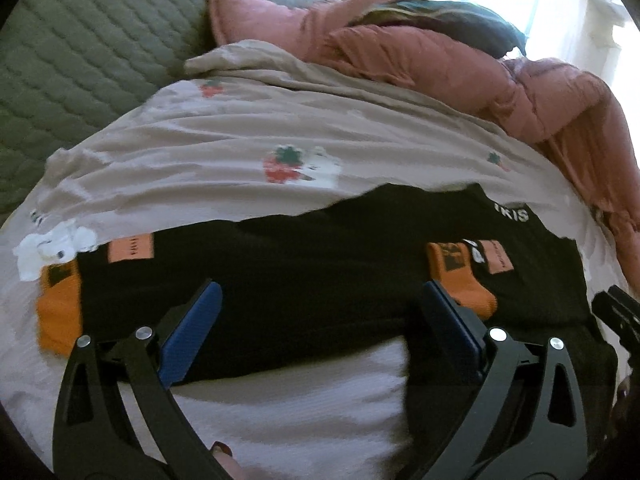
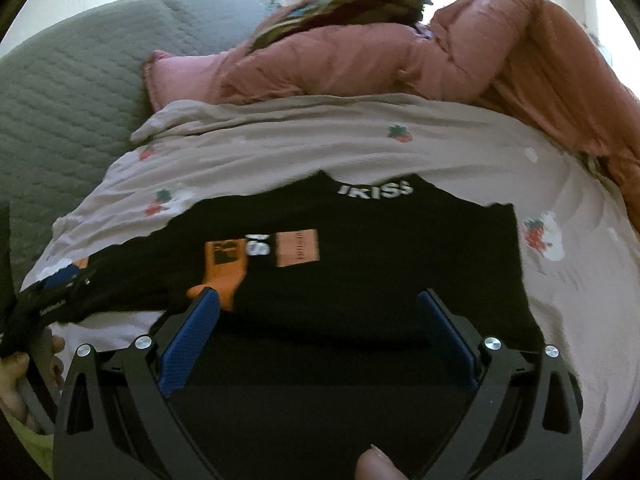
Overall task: Fold small clothes
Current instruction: 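Move the left tool to the orange cuff of the other sleeve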
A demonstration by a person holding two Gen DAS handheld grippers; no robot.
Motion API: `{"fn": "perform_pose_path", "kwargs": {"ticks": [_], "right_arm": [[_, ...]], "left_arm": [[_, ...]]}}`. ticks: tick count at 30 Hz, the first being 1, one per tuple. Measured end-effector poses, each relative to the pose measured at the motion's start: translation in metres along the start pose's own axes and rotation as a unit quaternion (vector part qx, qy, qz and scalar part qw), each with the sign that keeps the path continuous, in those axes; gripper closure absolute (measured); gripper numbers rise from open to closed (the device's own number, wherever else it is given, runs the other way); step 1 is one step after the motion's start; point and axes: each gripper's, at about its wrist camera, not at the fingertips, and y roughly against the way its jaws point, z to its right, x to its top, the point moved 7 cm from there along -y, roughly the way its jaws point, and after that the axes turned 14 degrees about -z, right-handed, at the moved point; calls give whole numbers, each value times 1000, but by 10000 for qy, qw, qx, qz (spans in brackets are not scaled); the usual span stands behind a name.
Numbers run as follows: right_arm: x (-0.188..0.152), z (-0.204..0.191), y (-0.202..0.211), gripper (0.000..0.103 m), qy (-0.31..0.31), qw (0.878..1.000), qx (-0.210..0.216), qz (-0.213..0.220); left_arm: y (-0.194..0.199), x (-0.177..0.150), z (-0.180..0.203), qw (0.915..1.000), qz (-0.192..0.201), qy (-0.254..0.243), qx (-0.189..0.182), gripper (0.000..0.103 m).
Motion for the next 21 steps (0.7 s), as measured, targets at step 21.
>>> {"fn": "perform_pose_path", "kwargs": {"ticks": [21], "right_arm": [[-6,-113,-6,5,1133,9926,437,-83]], "left_arm": [[37,-23,-92,9948,149,841,557,10]]}}
